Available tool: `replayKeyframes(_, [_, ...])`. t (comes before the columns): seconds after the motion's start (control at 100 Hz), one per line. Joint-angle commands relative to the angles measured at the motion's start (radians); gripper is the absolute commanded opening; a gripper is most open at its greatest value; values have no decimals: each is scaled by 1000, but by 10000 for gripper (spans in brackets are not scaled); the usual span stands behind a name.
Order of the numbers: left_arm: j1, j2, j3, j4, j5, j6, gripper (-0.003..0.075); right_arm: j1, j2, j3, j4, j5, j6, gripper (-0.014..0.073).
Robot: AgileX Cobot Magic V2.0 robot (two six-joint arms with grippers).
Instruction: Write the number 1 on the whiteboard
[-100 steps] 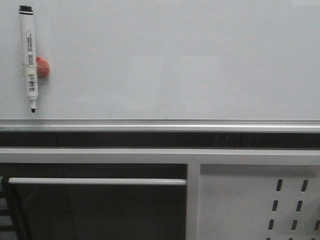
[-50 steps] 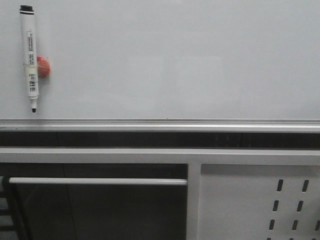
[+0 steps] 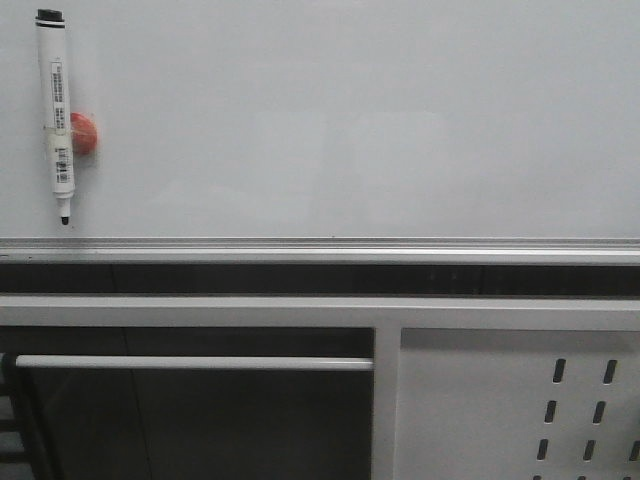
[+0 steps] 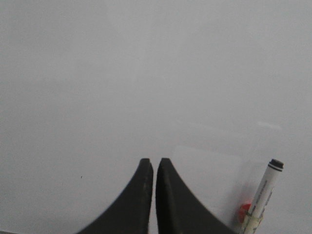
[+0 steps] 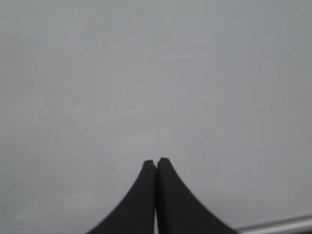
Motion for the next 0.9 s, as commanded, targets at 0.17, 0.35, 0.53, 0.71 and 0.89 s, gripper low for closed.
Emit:
replayKeyframes(0.17, [-10, 107, -253, 136, 210, 3, -18, 72, 56, -79, 44, 130, 23, -69])
replayKeyframes(0.35, [-48, 299, -403, 136, 239, 66, -18, 177, 219, -173, 92, 252, 23, -67])
replayKeyframes(0.53, [-163, 467, -560, 136, 183, 83, -18, 280, 348, -226, 101, 266, 23, -69])
replayKeyframes(0.71, [-311, 622, -637, 257, 50, 83, 24, 332, 398, -226, 130, 240, 23, -69])
replayKeyframes(0.89, [-397, 762, -632, 296, 23, 83, 321, 338, 400, -226, 84, 252, 23, -71])
